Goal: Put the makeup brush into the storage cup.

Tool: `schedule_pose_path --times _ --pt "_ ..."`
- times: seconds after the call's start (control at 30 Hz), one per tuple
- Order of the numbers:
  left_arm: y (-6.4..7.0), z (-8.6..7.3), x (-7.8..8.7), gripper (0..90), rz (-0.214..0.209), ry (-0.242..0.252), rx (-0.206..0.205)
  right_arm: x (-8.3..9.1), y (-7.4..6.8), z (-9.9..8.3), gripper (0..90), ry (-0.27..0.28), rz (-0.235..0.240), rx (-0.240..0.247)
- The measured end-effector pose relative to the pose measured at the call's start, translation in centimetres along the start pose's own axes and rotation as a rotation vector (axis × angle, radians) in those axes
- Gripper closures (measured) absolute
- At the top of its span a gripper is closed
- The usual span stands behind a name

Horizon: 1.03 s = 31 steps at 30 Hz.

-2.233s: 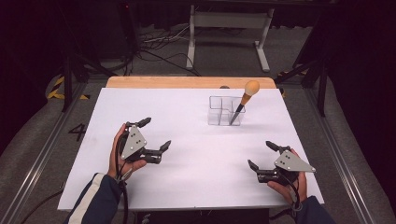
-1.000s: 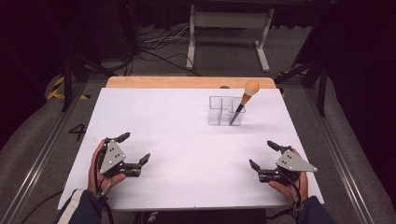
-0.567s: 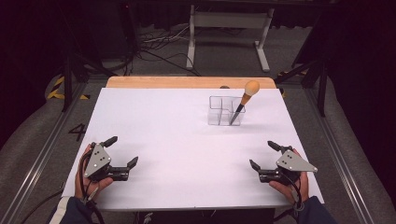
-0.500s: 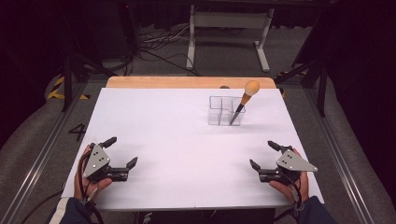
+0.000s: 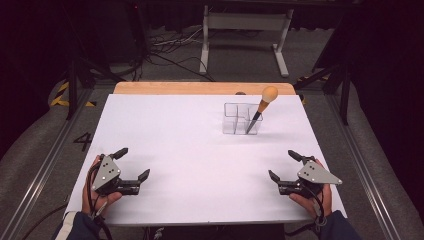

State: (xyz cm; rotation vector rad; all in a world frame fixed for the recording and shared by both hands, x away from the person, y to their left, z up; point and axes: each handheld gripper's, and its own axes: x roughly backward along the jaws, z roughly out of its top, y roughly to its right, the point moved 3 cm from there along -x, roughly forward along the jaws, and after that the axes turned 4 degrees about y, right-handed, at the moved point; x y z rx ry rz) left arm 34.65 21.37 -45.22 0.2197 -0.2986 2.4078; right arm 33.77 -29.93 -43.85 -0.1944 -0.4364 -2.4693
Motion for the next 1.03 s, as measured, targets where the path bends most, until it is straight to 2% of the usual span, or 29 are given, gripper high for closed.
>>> schedule_pose_path --times 0.3,0.53,0.97,1.03 --pt "0.05 -0.38 0.03 4.0 -0.009 -0.019 -0.002 -0.52 -0.05 0.06 9.7 -0.005 0.005 0.005" --pt "0.11 -0.38 -0.19 5.0 -0.005 -0.033 -0.007 -0.51 0.16 -0.04 9.7 0.002 0.010 -0.010" --pt "-0.05 -0.35 -0.28 3.8 0.001 -0.030 -0.017 -0.53 0.07 -0.18 9.6 -0.001 0.016 -0.015" --pt "-0.01 -0.36 -0.31 3.5 0.000 -0.030 -0.008 -0.54 0.05 -0.19 9.6 -0.001 0.019 -0.016"
